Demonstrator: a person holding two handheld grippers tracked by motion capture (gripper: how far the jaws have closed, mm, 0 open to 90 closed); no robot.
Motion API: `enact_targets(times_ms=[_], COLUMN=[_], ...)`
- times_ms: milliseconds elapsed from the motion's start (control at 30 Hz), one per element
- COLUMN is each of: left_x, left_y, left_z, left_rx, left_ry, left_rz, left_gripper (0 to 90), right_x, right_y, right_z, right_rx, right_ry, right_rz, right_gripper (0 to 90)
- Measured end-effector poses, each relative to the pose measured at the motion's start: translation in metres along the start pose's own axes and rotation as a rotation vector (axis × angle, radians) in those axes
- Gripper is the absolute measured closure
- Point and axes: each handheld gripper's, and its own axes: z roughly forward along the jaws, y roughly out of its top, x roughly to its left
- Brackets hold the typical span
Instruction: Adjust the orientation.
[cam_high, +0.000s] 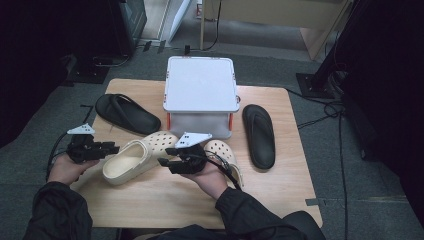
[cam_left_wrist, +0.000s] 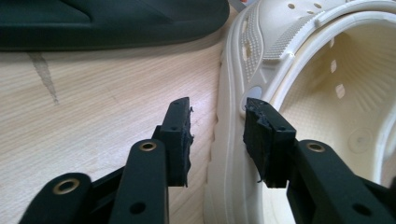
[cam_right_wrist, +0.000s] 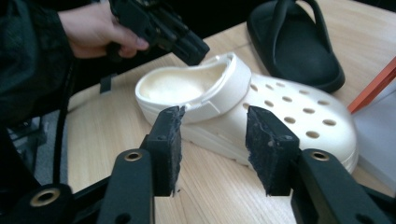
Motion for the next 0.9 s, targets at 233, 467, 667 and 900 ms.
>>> enact_targets(times_ms=[233,467,667,900], left_x=[-0.009,-0.020,-0.027,-0.032], left_y=[0.001,0.002,0.004,0.005], left_z=[0.007,0.015,0.023,0.025], left_rx=[0.028,0.061,0.066,0.074], left_ry=[-0.084,-0.162,-0.202,-0.218], left_rz=[0.005,0.033,0.044,0.053], left_gripper=[65.5,64.1,63.9,65.0], right_x=[-0.001,0.001,-0.004,-0.011], right_y=[-0.015,-0.019,-0.021,-0.022], right_z=[0.011,0.021,0.027,0.029], right_rx=[0.020,0.032,0.044,0.055], right_ry=[0.009,-0.006,-0.014,-0.045], right_rz=[0.039,0.031,0.050,0.067], right_gripper=[55.4,50.5,52.9,51.9])
